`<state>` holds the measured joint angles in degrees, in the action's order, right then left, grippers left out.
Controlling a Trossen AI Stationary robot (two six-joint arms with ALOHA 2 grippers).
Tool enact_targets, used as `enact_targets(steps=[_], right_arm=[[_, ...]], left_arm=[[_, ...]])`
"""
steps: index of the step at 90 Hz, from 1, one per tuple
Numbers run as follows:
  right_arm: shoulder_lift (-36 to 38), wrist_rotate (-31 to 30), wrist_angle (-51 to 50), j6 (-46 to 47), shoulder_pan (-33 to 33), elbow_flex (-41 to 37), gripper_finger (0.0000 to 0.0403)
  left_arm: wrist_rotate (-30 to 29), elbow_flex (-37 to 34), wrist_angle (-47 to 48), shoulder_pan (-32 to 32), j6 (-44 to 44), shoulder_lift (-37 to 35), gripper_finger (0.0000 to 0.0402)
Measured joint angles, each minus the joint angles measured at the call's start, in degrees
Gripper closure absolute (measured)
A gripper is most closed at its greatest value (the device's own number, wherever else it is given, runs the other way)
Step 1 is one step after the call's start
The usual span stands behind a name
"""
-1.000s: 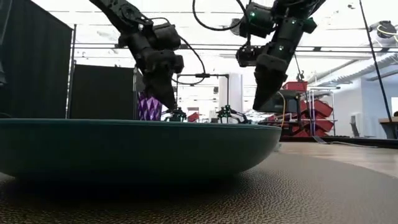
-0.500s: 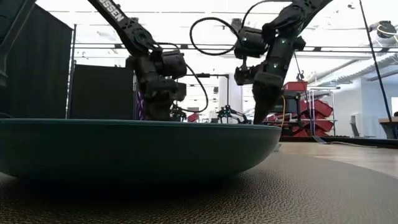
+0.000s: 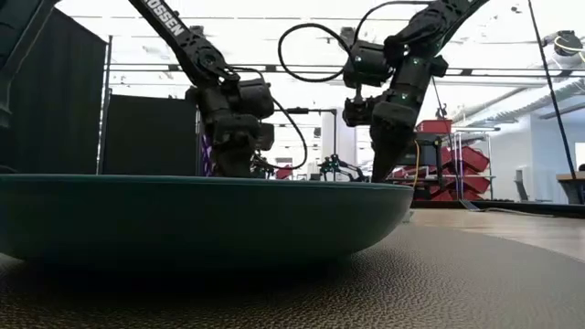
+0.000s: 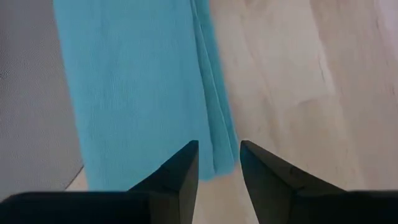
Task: Set table place
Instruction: Move the blue table napkin to the left of the dark green plate on the gray placemat
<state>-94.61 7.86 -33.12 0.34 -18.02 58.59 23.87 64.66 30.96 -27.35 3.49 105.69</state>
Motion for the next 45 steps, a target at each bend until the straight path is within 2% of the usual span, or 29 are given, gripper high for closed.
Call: enact_targets(steps=[19, 45], right_arm=[[0.0, 0.0, 0.1, 0.0, 0.0, 0.0, 0.0293], [0.0, -0.2, -0.6, -0.4, 0.0, 0.0, 0.0293]], left_arm=[[-3.2, 0.0, -0.1, 0.4, 1.5, 1.8, 0.0285], [-3.2, 0.3, -0.4, 1.3, 2.0, 4.8, 0.0285]])
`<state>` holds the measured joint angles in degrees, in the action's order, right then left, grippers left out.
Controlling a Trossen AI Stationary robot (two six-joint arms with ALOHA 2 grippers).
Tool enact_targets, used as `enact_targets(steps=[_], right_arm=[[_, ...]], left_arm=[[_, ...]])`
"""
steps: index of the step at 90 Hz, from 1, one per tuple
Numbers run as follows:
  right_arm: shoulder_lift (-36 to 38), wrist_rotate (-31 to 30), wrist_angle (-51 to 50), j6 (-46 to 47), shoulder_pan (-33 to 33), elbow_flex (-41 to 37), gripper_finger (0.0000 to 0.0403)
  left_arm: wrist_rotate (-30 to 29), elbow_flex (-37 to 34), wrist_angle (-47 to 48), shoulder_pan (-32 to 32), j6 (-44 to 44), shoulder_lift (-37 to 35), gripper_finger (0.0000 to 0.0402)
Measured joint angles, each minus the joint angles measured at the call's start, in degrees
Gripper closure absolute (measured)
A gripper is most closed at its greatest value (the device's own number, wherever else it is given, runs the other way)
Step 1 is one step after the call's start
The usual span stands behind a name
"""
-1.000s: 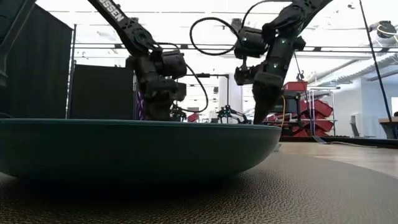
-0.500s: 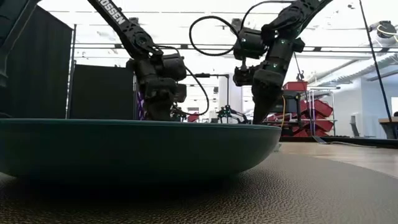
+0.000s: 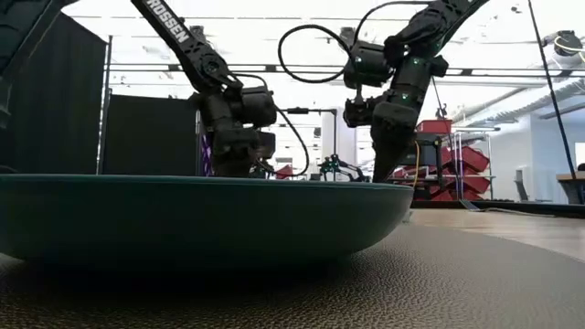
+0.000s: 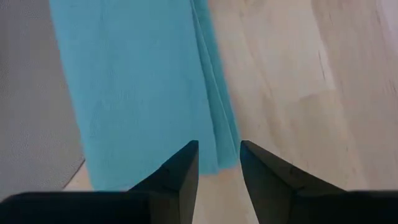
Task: Set table place
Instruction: Move the blue table napkin to the left of the dark green plate on the gray placemat
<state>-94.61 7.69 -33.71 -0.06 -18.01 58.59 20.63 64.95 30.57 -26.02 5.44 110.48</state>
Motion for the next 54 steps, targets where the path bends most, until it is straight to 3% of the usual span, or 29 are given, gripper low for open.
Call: enact_targets(steps=[54], right_arm=[[0.0, -0.2, -1.0, -1.7, 0.2, 0.0, 0.0293]], left_arm=[[-1.8, -0.4, -2.9, 1.0, -0.3, -7.4, 0.0273]])
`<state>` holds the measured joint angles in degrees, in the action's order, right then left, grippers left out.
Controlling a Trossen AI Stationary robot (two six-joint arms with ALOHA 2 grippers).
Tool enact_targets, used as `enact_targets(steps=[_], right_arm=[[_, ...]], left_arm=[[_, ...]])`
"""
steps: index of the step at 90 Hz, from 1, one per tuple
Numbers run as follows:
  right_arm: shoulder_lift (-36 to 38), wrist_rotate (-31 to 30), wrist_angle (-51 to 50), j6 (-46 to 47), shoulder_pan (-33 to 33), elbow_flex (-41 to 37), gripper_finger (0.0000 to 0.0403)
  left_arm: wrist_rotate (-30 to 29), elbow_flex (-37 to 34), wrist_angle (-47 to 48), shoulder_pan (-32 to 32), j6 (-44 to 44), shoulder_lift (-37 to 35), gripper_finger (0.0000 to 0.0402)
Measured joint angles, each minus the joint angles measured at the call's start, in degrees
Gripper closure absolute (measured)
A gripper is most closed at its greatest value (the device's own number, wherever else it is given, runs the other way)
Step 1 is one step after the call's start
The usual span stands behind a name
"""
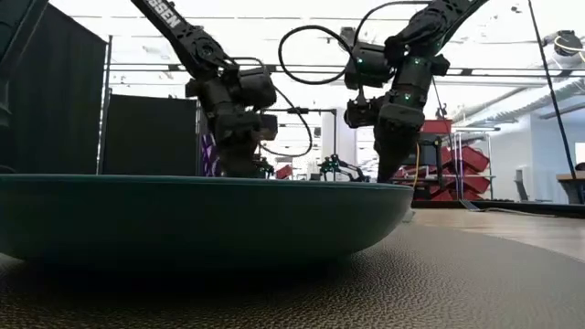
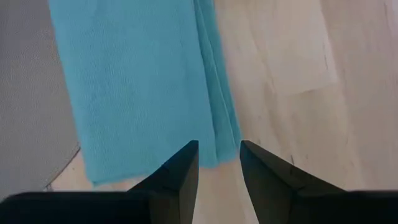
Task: Set table place
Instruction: Move the blue table napkin to the left of the dark green plate on the gray placemat
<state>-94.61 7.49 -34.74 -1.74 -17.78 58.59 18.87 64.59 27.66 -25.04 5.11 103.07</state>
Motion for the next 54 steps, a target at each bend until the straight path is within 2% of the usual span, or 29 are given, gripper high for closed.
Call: enact_targets(steps=[15, 27, 44, 54], right_arm=[[0.0, -0.7, -0.2, -0.5, 0.0, 0.0, 0.0293], [0.0, -4.8, -0.3, 1.5, 0.0, 0.0, 0.0293], [0.0, -4.3, -0.4, 2.5, 0.0, 0.0, 0.0293], [0.0, -1.6, -1.4, 3.3, 0.0, 0.0, 0.0286]], left_arm=[[-3.4, 0.0, -0.3, -0.1, -2.1, 0.1, 0.0274], [-3.8, 0.0, -0.7, 0.5, -3.2, 0.1, 0.0274], [-0.5, 0.0, -4.0, 2.2, -3.2, 0.1, 0.0272], [-0.3, 0.0, -6.5, 4.0, -1.7, 0.1, 0.0252]])
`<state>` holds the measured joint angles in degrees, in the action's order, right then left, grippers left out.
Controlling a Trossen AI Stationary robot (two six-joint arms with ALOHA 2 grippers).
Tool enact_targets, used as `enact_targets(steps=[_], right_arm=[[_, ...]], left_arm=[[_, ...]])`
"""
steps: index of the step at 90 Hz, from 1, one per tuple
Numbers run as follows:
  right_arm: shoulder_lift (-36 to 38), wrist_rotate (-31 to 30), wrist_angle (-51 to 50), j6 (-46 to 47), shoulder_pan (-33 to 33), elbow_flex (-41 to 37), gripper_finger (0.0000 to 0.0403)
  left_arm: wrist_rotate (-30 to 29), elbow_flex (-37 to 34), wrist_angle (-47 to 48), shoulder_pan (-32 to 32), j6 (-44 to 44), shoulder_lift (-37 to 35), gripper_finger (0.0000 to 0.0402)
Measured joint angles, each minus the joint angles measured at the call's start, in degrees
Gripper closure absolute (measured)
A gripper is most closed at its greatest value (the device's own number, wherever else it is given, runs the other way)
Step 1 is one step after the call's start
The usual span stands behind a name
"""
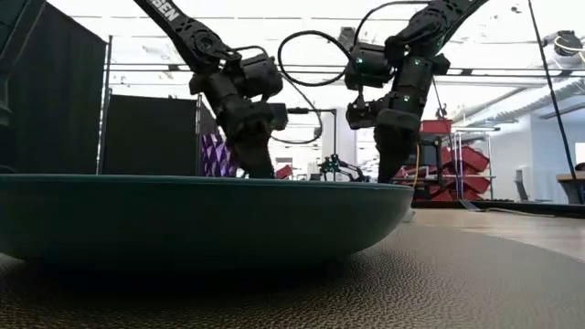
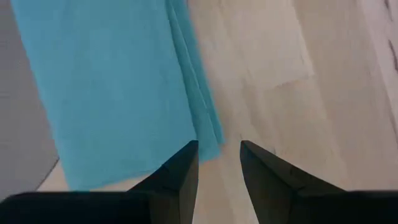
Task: Set table place
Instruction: Move the blue table napkin to the left of the dark green plate on the gray placemat
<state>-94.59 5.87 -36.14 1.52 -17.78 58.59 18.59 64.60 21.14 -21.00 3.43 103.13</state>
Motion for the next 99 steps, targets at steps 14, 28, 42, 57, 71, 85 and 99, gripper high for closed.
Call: enact_targets(steps=[14, 28, 42, 57, 71, 85, 99], right_arm=[[0.0, 5.0, 0.0, 1.0, 0.0, 0.0, 0.0239], [0.0, 4.6, 0.3, 0.1, 0.0, 0.0, 0.0178], [0.0, 4.6, 2.7, -2.4, 0.0, 0.0, 0.0141], [-0.3, 4.7, 3.4, -3.1, -0.8, 0.0, 0.0129], [-3.5, 4.8, 3.7, -3.8, -1.9, 0.1, 0.0128], [-6.6, 4.8, 4.4, -4.2, -2.2, 0.0, 0.0128], [-8.2, 4.8, 4.7, -4.6, -2.1, 0.2, 0.0128]], left_arm=[[-0.1, 0.0, -2.9, 1.7, 0.1, 0.0, 0.0188], [-2.1, 0.0, -1.6, 2.2, -4.6, 0.0, 0.0137], [-3.7, 0.0, 2.9, 1.7, -4.4, 0.0, 0.013], [-7.5, 0.0, 6.3, 1.6, -2.7, 0.0, 0.013], [-8.6, 0.1, 7.2, 1.6, -1.8, 0.0, 0.013], [-11.3, 0.0, 8.2, 1.5, -1.5, 0.0, 0.013], [-11.4, -1.7, 8.2, 1.3, -1.5, -0.1, 0.013]])
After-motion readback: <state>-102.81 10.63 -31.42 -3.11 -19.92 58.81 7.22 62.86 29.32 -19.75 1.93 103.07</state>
